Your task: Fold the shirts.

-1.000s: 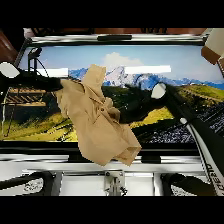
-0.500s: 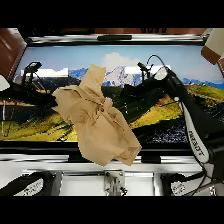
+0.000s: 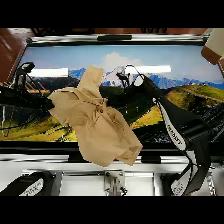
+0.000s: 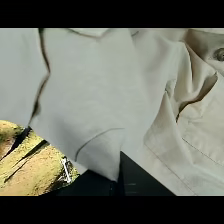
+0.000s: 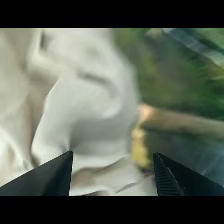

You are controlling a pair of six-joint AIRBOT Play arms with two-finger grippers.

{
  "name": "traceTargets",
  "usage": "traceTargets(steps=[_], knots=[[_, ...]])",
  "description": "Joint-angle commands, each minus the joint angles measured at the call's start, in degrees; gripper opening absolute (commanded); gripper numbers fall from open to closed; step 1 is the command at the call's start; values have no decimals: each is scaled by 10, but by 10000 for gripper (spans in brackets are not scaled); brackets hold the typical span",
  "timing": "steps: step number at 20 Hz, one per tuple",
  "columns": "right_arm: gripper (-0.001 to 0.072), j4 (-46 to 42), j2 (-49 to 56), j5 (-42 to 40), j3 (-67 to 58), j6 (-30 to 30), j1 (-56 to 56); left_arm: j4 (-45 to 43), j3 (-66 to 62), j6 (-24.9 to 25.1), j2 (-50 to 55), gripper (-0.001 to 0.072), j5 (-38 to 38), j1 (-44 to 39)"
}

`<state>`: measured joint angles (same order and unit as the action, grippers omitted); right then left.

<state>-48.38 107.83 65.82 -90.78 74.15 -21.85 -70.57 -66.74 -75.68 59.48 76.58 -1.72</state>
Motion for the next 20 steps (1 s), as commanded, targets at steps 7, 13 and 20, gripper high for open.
traceTargets(steps=[7,13,20], knots=[[447,-16,10,-32,-3,-46,-71,1,1,0,-2,53,-1,-2],[73,-38,-9,-55,-8,-45,-75,16,1,0,-2,53,-20,-2],[74,-133,-185,-212,-112,-49,-2,333,-125,16,5,52,-417,-2]])
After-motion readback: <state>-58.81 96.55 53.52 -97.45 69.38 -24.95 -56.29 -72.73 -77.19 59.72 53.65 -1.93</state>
